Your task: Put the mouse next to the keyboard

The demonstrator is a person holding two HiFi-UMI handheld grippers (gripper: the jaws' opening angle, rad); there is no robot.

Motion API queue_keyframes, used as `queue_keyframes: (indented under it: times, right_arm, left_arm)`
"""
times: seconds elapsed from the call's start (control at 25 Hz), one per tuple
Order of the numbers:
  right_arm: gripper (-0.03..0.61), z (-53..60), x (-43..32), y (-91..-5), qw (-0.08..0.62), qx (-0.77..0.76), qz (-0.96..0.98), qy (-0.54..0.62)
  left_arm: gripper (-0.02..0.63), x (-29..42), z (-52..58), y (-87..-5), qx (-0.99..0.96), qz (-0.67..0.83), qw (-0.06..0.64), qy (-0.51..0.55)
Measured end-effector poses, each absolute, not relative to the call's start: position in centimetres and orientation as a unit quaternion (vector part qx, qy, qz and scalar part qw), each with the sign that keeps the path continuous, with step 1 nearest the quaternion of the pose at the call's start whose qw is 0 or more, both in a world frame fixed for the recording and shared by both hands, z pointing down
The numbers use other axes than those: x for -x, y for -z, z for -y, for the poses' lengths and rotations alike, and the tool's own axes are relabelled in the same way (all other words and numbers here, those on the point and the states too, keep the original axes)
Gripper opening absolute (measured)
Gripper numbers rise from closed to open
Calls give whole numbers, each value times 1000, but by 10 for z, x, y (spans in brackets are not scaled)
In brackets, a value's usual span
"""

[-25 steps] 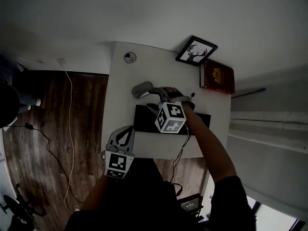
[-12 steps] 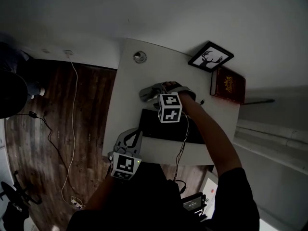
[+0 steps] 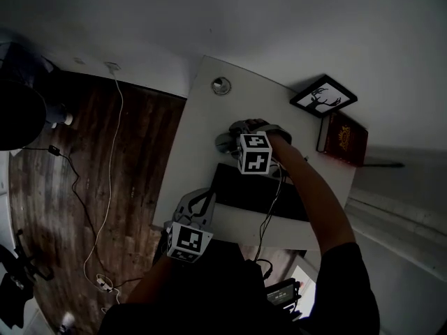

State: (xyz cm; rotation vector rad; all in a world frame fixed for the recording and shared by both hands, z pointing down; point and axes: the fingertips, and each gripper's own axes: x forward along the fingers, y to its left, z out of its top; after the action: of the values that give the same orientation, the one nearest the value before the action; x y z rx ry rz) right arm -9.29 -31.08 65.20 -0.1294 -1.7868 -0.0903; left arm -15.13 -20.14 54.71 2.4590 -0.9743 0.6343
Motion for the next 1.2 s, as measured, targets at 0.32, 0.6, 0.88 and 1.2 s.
queue_keyframes:
  times: [0.32,0.6,0.88,1.2]
  right_arm:
    - [313,313,92,-666,639,84,764,34]
    - [311,314,94,-667,637,90,765,13]
    - [300,316,94,-669,668,112,735,30]
    - [295,314,93,-666,657,68,751,9]
  left_arm:
    - [-2,157,206,-551,-879,356,227,-222]
    - [-2,161,208,-551,-877,364,232,-209]
    - [-2,164,205,-551,-877,363,225,-217]
    - [-2,168,205,-549,-877,365,224,-219]
